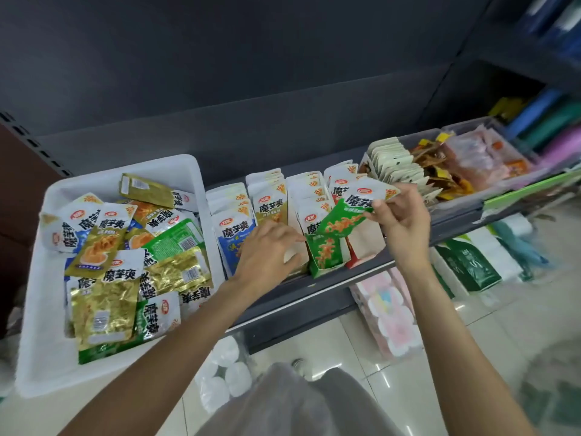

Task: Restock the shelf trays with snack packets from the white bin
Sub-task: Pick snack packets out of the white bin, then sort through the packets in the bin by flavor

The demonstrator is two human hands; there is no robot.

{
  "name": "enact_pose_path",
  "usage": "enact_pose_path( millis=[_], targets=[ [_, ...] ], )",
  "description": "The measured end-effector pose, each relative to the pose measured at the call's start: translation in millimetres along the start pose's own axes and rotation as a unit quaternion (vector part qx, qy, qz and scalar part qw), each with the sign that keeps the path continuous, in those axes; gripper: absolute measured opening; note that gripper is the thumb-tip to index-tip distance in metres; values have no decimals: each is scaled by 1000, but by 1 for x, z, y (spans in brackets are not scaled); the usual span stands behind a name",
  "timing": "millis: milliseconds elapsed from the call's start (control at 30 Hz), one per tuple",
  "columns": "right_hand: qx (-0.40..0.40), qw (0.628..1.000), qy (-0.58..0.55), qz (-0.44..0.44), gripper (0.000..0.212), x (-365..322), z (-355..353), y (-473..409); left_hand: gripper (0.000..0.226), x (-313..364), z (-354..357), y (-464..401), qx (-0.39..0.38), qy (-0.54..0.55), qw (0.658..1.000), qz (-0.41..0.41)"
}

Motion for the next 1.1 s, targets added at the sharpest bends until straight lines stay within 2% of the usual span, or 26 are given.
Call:
enact_pose_path(
  millis=[100, 200, 333, 433, 567, 667, 733, 800, 900, 967, 1100],
  targets=[
    [-79, 991, 102, -32, 15, 16, 16, -9, 39, 3, 7, -3, 4, -24, 1000, -6],
    [-118, 945, 289, -98, 19, 30, 30, -15, 47, 5, 9, -8, -11, -54, 998, -14],
    [-103, 865, 452, -189, 25, 40, 45, -10, 46, 4, 11, -11, -15, -79, 997, -18],
    [-80, 835, 514, -177, 32, 48, 47, -10, 48, 4, 10, -10, -17, -77, 997, -15],
    [-86, 844, 511, -137, 62, 40, 52, -3, 45, 3, 4, -8, -8, -38, 999, -28],
    [-39, 880, 453, -135, 55, 21, 58, 12, 36, 1, -12, 3, 57, 11, 998, -39],
    [-54, 914, 377, -138, 48, 7, 67, 27, 33, -4, -31, 16, 124, 15, 992, -30],
    [-93, 926, 330, -161, 41, -9, 81, 42, 29, -16, -52, 36, 190, 18, 981, -17],
    [-168, 905, 321, -223, 27, -39, 114, 64, 26, -46, -87, 71, 242, 38, 969, -23],
    [-217, 891, 300, -261, 27, -57, 144, 78, 26, -70, -110, 95, 239, 35, 969, -47],
    [-293, 852, 307, -307, 22, -80, 217, 100, 32, -134, -138, 139, 145, -30, 974, -169]
  ],
)
Point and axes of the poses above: each hand's wrist, its own y-axis away from the middle knuckle, its own z-axis out of the palm, x = y × z, the point moved 2 cm from there along -y, towards the middle knuckle, and after that the axes turned 14 degrees about y, right-handed, at the moved point
